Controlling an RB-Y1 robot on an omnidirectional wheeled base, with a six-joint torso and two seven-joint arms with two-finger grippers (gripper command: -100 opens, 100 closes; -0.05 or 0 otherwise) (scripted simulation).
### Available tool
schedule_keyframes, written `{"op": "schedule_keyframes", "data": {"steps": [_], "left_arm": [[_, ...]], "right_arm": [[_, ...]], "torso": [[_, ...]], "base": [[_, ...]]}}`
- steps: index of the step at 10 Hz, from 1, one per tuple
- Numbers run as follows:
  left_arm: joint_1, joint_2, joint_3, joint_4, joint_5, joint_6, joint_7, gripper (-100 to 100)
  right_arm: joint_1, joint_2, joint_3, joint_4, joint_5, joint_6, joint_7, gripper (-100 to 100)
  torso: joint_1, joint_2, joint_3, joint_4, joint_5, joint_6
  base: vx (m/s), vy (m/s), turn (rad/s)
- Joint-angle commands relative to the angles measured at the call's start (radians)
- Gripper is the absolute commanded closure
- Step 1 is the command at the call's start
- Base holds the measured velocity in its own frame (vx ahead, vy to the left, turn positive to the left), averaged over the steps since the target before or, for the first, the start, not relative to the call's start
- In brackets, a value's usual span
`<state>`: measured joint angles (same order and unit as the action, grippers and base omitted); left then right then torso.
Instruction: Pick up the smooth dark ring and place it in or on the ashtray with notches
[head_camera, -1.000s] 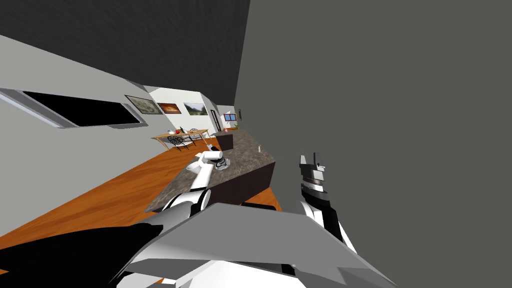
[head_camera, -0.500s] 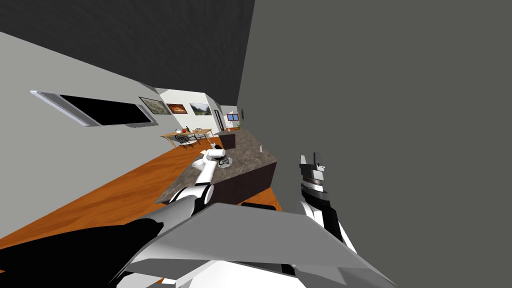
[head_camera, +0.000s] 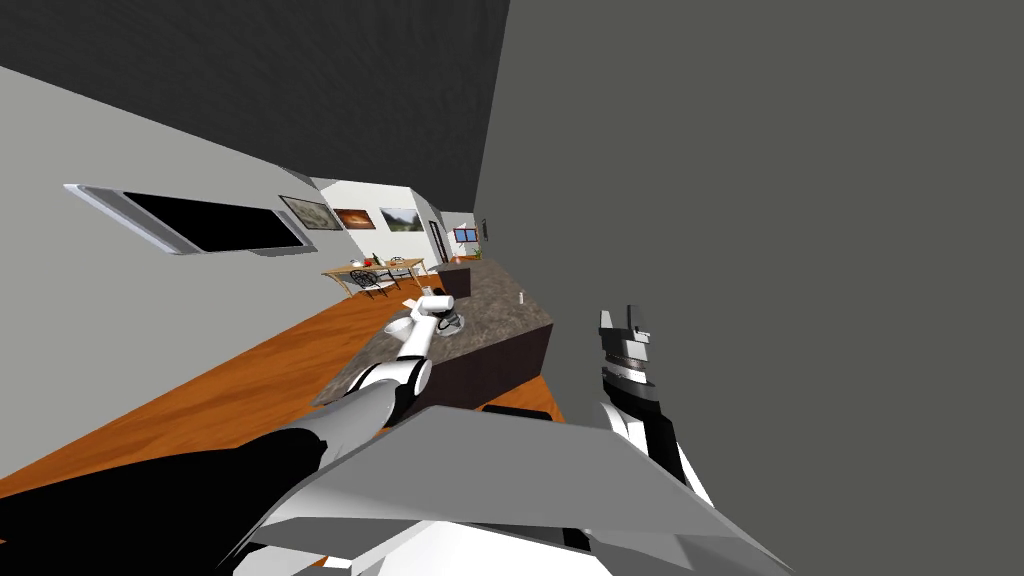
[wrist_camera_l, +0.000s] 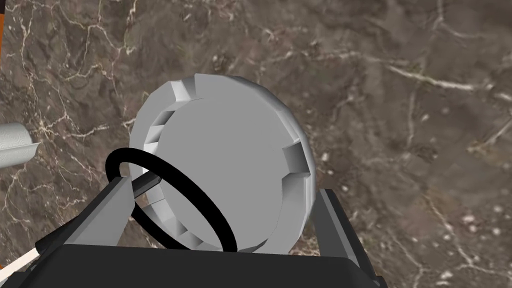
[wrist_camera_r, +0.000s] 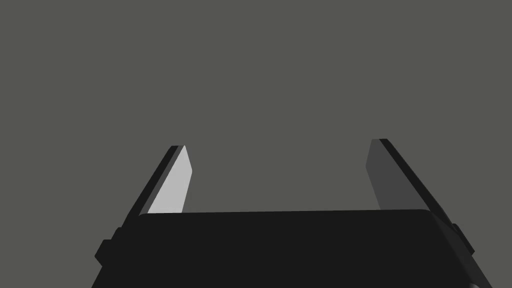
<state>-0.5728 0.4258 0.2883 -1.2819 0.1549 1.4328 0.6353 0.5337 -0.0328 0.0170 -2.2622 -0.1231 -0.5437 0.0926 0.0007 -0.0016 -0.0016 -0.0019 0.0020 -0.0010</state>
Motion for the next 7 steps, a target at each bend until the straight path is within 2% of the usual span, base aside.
{"op": "schedule_keyframes", "data": {"steps": [1,3,5,6,7], "left_arm": [[-0.05,-0.007,-0.038,0.05,-0.004,-0.05,-0.012,-100],[-0.113,-0.007,-0.038,0.125,-0.004,-0.058,-0.012,-100],[-0.113,-0.007,-0.038,0.166,-0.004,-0.058,-0.012,-100],[-0.164,-0.007,-0.073,0.211,-0.003,-0.113,-0.029,-100],[-0.189,-0.007,-0.073,0.223,-0.003,-0.122,-0.029,-100]], "right_arm": [[0.0,0.0,0.0,0.0,0.0,0.0,0.0,0],[0.0,0.0,0.0,0.0,0.0,0.0,0.0,0],[0.0,0.0,0.0,0.0,0.0,0.0,0.0,0],[0.0,0.0,0.0,0.0,0.0,0.0,0.0,0],[0.0,0.0,0.0,0.0,0.0,0.0,0.0,0]], "torso": [[0.0,0.0,0.0,0.0,0.0,0.0],[-0.002,0.003,0.002,0.001,-0.001,0.0],[-0.001,0.001,0.001,0.0,0.0,0.0],[0.0,0.0,0.0,0.0,0.0,0.0],[-0.001,0.002,0.001,0.001,0.0,-0.001]], "base": [[-0.041,-0.013,0.31],[-0.033,-0.025,0.065],[-0.003,-0.002,-0.012],[-0.031,-0.015,0.255],[-0.047,-0.024,0.202]]}}
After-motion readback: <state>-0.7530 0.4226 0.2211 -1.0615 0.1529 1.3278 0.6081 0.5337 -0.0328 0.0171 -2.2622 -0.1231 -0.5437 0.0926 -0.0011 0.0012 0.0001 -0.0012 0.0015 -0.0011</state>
